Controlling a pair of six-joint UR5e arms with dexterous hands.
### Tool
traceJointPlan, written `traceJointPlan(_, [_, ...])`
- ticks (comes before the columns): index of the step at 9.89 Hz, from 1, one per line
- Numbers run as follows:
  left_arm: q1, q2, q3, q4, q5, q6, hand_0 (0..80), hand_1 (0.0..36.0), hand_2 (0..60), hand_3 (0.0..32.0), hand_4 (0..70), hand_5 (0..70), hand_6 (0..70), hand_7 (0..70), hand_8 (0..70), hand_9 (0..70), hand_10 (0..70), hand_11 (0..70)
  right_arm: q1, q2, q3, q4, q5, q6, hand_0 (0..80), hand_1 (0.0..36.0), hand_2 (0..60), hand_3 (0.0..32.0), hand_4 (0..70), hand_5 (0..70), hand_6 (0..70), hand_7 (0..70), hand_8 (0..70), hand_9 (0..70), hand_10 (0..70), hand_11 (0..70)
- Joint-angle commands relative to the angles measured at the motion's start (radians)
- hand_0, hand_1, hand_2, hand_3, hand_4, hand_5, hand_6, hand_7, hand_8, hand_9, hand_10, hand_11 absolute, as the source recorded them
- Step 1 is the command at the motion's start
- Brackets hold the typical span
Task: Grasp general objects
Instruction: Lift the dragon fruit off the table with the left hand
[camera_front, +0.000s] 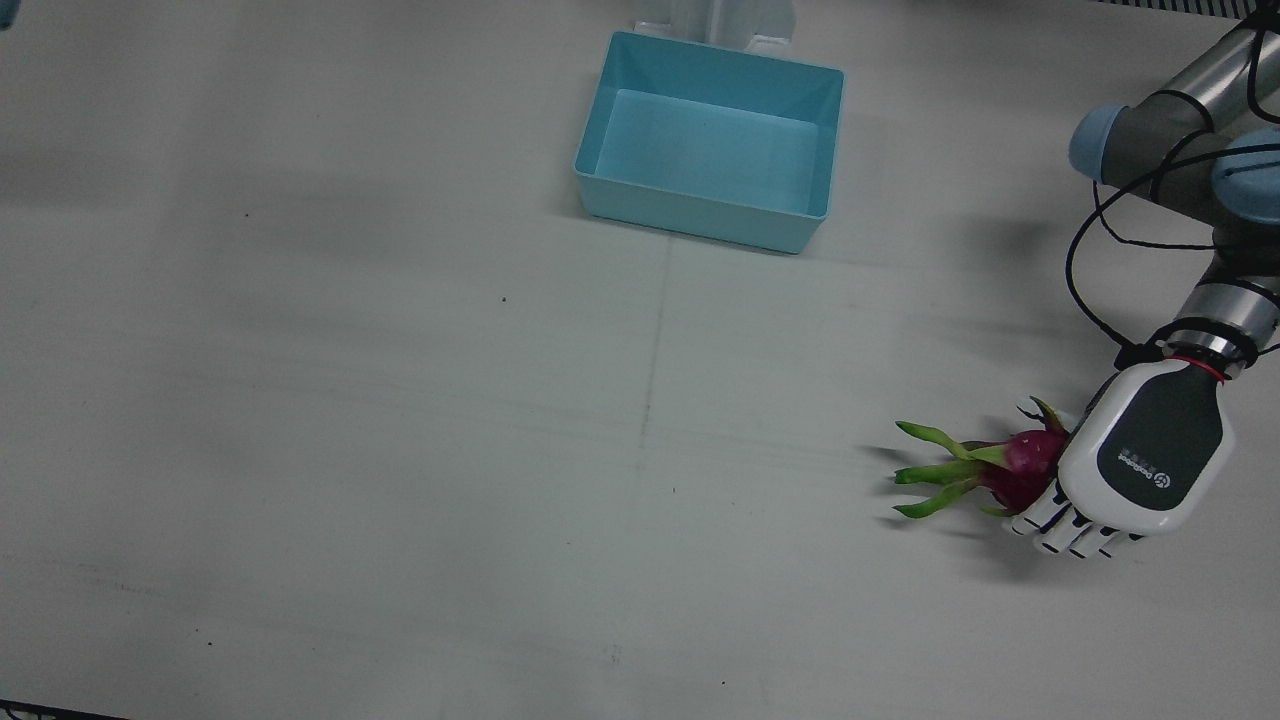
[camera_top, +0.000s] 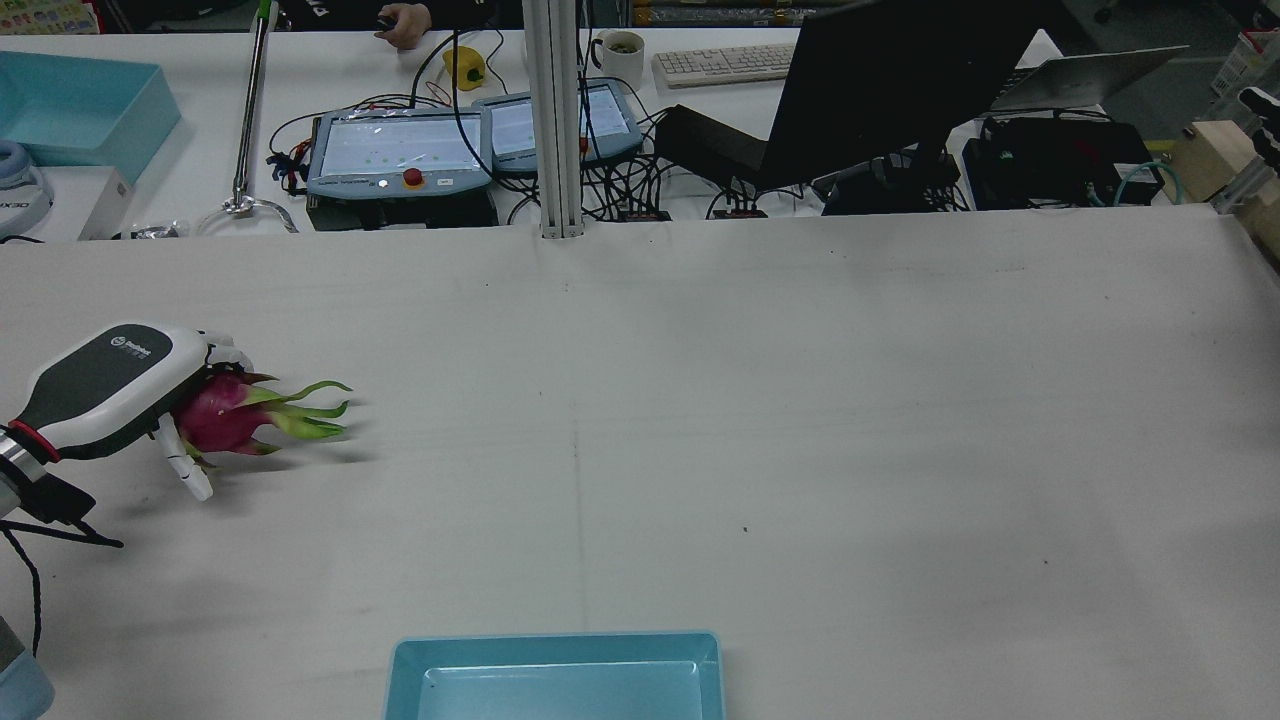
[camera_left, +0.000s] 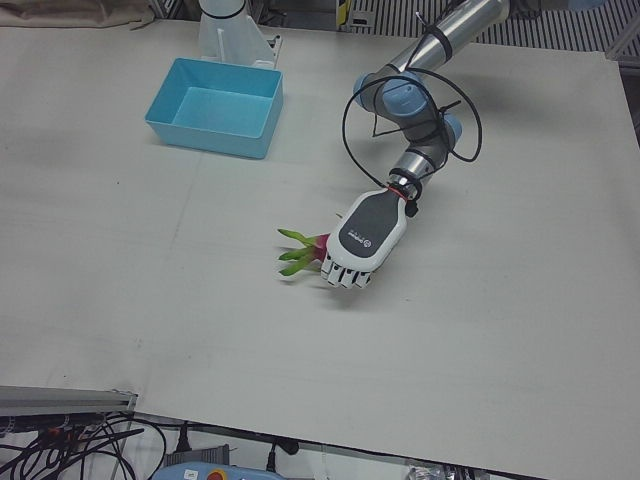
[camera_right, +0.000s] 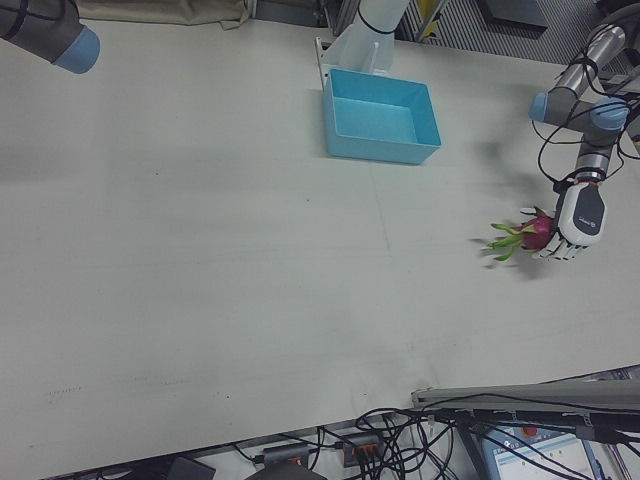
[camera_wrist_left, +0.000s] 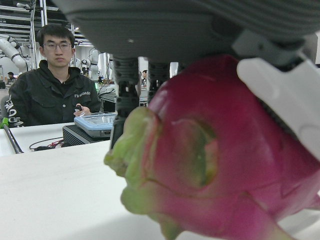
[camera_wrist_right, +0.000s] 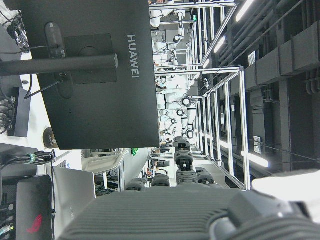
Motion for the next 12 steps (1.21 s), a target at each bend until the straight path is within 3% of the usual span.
traceJointPlan(1, [0.004, -0.003, -0.019, 0.016, 0.066, -0.189, 43.0, 0.0, 20.3, 0.0, 70.0, 70.0, 70.0, 70.0, 70.0, 70.0, 70.0, 70.0, 0.0, 0.0, -0.001, 0.0, 0.0, 0.0, 0.0, 0.0, 0.0, 0.0, 0.0, 0.0, 0.0, 0.0, 0.0, 0.0, 0.0, 0.0])
traceJointPlan(2, [0.0, -0.025, -0.022, 0.072, 0.146, -0.235, 42.0, 0.0, 33.0, 0.0, 70.0, 70.0, 70.0, 70.0, 70.0, 70.0, 70.0, 70.0, 0.0, 0.0, 0.0, 0.0, 0.0, 0.0, 0.0, 0.0, 0.0, 0.0, 0.0, 0.0, 0.0, 0.0, 0.0, 0.0, 0.0, 0.0])
traceJointPlan(3, [-0.041, -0.05, -0.027, 0.084, 0.201, -0.272, 41.8, 0.0, 48.0, 0.0, 70.0, 70.0, 70.0, 70.0, 70.0, 70.0, 70.0, 70.0, 0.0, 0.0, 0.0, 0.0, 0.0, 0.0, 0.0, 0.0, 0.0, 0.0, 0.0, 0.0, 0.0, 0.0, 0.0, 0.0, 0.0, 0.0])
traceJointPlan(4, [-0.081, -0.053, -0.028, 0.068, 0.299, -0.337, 41.9, 0.0, 60.0, 0.0, 70.0, 70.0, 70.0, 70.0, 70.0, 70.0, 70.0, 70.0, 0.0, 0.0, 0.0, 0.0, 0.0, 0.0, 0.0, 0.0, 0.0, 0.0, 0.0, 0.0, 0.0, 0.0, 0.0, 0.0, 0.0, 0.0])
traceJointPlan(5, [-0.098, -0.056, -0.049, 0.052, 0.386, -0.403, 41.5, 0.7, 60.0, 0.0, 70.0, 70.0, 70.0, 70.0, 70.0, 70.0, 70.0, 70.0, 0.0, 0.0, 0.0, 0.0, 0.0, 0.0, 0.0, 0.0, 0.0, 0.0, 0.0, 0.0, 0.0, 0.0, 0.0, 0.0, 0.0, 0.0])
traceJointPlan(6, [-0.112, -0.053, -0.079, 0.044, 0.395, -0.416, 43.2, 4.5, 60.0, 0.0, 70.0, 70.0, 70.0, 70.0, 70.0, 70.0, 70.0, 70.0, 0.0, 0.0, -0.001, 0.0, 0.0, 0.0, 0.0, 0.0, 0.0, 0.0, 0.0, 0.0, 0.0, 0.0, 0.0, 0.0, 0.0, 0.0])
traceJointPlan(8, [-0.108, -0.047, -0.06, -0.052, 0.415, -0.564, 42.7, 4.9, 60.0, 0.0, 70.0, 70.0, 70.0, 70.0, 70.0, 70.0, 70.0, 70.0, 0.0, 0.0, -0.001, 0.0, 0.0, 0.0, 0.0, 0.0, 0.0, 0.0, 0.0, 0.0, 0.0, 0.0, 0.0, 0.0, 0.0, 0.0])
traceJointPlan(10, [-0.105, -0.07, -0.079, -0.08, 0.514, -0.713, 44.7, 6.4, 60.0, 0.0, 70.0, 70.0, 70.0, 70.0, 70.0, 70.0, 70.0, 70.0, 0.0, 0.0, -0.001, 0.0, 0.0, 0.0, 0.0, 0.0, 0.0, 0.0, 0.0, 0.0, 0.0, 0.0, 0.0, 0.0, 0.0, 0.0])
traceJointPlan(12, [-0.094, -0.131, -0.097, -0.074, 0.596, -0.801, 47.8, 11.1, 60.0, 0.0, 70.0, 70.0, 70.0, 70.0, 70.0, 70.0, 70.0, 70.0, 0.0, 0.0, 0.0, 0.0, 0.0, 0.0, 0.0, 0.0, 0.0, 0.0, 0.0, 0.0, 0.0, 0.0, 0.0, 0.0, 0.0, 0.0])
